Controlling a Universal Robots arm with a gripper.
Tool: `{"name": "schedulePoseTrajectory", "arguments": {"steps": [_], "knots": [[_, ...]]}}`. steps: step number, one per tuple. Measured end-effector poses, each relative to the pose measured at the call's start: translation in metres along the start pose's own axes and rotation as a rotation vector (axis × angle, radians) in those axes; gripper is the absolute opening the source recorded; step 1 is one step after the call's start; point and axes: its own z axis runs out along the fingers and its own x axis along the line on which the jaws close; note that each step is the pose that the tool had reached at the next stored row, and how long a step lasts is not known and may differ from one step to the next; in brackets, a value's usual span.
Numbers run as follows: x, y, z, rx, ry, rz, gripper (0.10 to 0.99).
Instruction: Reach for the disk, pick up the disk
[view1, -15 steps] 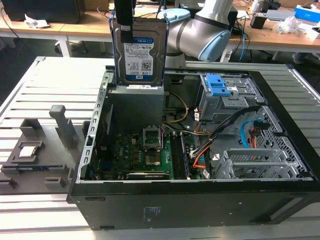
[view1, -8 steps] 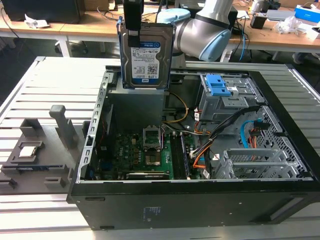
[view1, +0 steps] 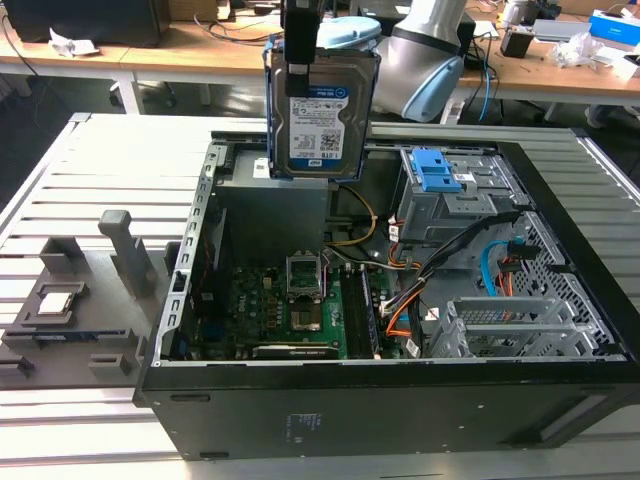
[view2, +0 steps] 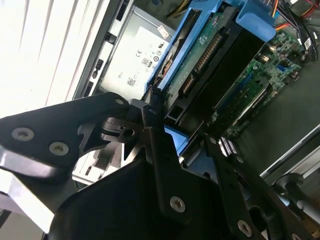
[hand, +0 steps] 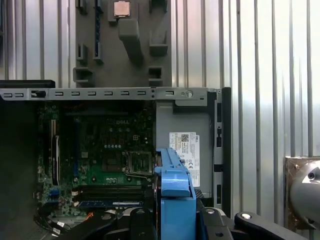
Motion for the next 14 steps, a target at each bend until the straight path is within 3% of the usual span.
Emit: {"name": "schedulePoseTrajectory", "arguments": {"steps": [8,14], "knots": [[-0.0002,-0.0174,0.0,0.0,0.0001,0.0,0.365],[0.0039,-0.0186,0.0002,0.0,0.0003,0.0,0.365]]}}
